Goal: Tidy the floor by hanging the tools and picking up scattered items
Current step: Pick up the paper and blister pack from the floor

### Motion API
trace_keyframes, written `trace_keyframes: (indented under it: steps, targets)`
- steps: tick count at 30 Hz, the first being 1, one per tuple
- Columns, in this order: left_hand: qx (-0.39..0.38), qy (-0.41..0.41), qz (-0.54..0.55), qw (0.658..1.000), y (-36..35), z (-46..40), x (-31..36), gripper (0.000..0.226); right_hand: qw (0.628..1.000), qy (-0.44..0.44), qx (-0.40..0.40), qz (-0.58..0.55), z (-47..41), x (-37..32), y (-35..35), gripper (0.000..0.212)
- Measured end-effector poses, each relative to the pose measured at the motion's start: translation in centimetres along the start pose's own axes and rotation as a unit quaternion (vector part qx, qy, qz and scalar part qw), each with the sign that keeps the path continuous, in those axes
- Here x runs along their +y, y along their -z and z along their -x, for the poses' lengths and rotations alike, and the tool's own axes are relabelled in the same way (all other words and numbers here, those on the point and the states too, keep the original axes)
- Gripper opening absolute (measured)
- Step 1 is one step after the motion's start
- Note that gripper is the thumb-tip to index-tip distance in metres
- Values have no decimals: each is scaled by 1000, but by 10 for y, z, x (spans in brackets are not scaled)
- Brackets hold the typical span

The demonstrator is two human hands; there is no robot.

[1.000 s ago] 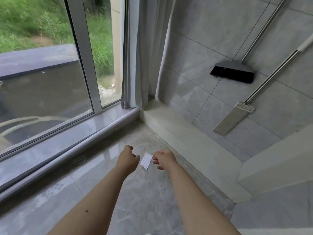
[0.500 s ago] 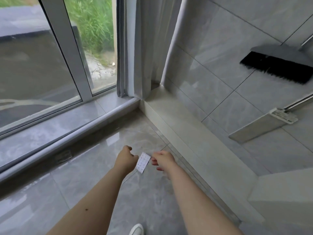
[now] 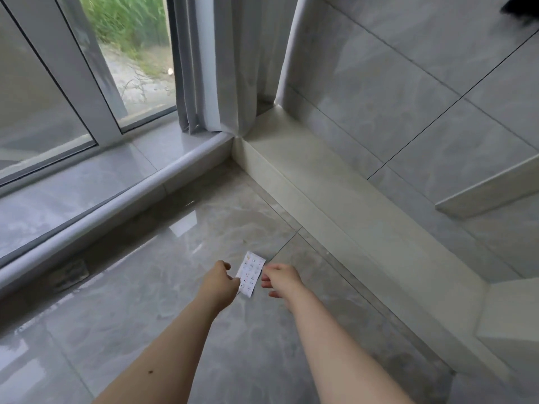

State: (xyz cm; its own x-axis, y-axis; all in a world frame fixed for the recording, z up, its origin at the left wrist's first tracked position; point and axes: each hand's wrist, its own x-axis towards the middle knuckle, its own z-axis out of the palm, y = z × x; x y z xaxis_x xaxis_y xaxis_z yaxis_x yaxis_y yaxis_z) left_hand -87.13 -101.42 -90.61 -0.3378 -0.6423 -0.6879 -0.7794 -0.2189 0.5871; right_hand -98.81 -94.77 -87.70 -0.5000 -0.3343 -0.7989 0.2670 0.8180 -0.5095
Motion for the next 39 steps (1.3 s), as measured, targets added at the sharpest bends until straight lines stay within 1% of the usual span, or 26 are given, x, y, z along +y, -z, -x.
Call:
trace_keyframes:
  steps: [5,8,12,16,19,25,28,32,36,38,39]
  targets:
    - [-15,0,-13,1000,-26,-71,-36,42,1000,1,7,-20,-73,31,-23,18]
    - [-22,-10,-21,999,-44,-117,-57,42,1000,7,16,-25,-122,49,-34,16]
    - [-38,-5,-40,998,-67,-167,-82,44,999,16,21,-21,-184,75,-49,22]
    - [-50,6,-57,997,-92,-211,-111,45,999,18,28,3,-243,100,-63,15]
    - [-51,10,-54,997,-110,-235,-129,42,999,12,40,14,-274,120,-73,27]
    - [-52,25,-35,998,-146,-255,-153,43,999,-9,29,-9,-302,162,-96,29]
    - [-57,15,-23,998,-157,-259,-158,41,999,-10,28,-33,-305,175,-101,31]
    - [-45,6,24,999,-166,-266,-162,32,998,-8,47,-45,-311,180,-102,30]
    - [-15,12,88,996,-161,-267,-166,25,996,-15,81,-44,-309,177,-106,29]
    - [4,10,99,995,-152,-267,-167,25,995,-17,92,-34,-305,170,-111,33]
    - [13,8,107,994,-144,-268,-168,25,996,-15,84,-30,-304,164,-116,38]
